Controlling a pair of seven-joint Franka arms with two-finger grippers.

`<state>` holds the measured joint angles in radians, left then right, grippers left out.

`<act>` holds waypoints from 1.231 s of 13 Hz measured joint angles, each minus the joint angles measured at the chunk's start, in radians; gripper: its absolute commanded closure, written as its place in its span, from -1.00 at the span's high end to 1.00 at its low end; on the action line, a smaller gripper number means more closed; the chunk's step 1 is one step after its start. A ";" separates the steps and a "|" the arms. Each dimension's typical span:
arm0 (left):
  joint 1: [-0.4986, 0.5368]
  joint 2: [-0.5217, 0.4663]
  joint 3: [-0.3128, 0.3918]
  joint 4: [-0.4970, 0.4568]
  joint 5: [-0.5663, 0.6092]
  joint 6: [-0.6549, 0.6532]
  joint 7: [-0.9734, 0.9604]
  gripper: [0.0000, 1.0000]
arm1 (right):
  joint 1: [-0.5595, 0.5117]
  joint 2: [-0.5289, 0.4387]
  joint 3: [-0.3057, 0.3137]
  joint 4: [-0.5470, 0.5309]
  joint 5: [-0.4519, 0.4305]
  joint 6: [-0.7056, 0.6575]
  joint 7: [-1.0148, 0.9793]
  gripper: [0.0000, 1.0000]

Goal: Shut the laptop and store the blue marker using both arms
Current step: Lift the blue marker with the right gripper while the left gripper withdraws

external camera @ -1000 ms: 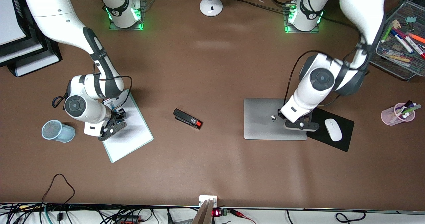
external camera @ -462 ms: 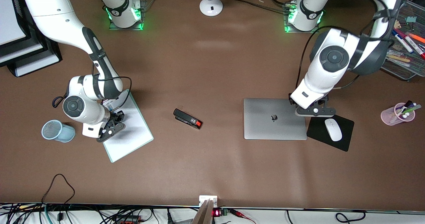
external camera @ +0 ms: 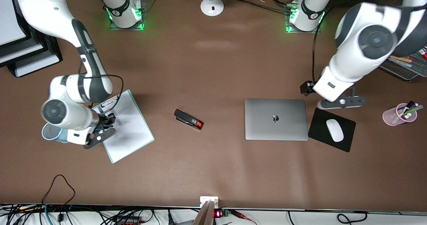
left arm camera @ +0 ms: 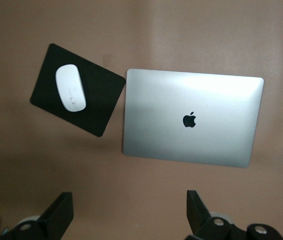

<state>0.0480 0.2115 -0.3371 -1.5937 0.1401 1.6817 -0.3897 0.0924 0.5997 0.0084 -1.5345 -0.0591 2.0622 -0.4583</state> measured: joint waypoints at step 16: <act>0.044 -0.168 0.193 -0.051 -0.149 -0.074 0.396 1.00 | -0.295 -0.243 -0.014 0.030 0.224 -0.274 -0.615 -1.00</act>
<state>0.0915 0.0439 -0.1436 -1.6443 -0.0085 1.6081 0.0064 -0.2025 0.3572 -0.0053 -1.5047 0.1647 1.7886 -1.0737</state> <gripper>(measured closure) 0.000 0.828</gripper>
